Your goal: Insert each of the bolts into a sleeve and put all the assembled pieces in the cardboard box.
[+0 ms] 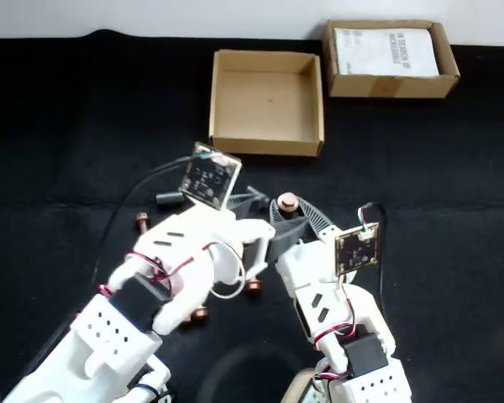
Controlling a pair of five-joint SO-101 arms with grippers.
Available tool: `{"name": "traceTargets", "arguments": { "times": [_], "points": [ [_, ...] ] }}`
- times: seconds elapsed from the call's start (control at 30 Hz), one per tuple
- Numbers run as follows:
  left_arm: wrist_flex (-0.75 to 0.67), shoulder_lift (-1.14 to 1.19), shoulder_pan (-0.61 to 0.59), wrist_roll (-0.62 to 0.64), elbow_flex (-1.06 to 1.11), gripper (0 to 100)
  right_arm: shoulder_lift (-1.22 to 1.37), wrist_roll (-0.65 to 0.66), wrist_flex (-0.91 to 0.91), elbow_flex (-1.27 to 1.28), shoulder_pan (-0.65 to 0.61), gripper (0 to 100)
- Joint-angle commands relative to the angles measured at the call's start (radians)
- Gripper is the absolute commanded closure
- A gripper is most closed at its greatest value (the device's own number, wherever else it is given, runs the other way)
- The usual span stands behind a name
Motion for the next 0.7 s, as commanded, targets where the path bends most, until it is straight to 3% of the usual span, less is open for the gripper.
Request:
{"name": "traceTargets", "arguments": {
  "times": [0.0,0.13,0.27,0.43,0.67],
  "points": [
    [0.084,-0.005,-0.044,0.008,-0.150,74,-0.022,0.005,-0.002,0.133,0.012,99.2],
    [0.215,-0.015,-0.111,0.008,-0.305,75,-0.016,0.005,0.001,0.133,0.012,99.2],
    [0.330,-0.108,-0.180,0.002,-0.378,84,-0.016,0.005,0.056,0.131,0.012,99.2],
    [0.416,-0.297,-0.283,0.000,-0.375,99,-0.021,0.005,0.130,0.081,0.013,99.2],
    [0.491,-0.550,-0.489,-0.002,-0.205,99,-0.015,0.064,0.306,-0.139,0.013,99.2]
  ]
}}
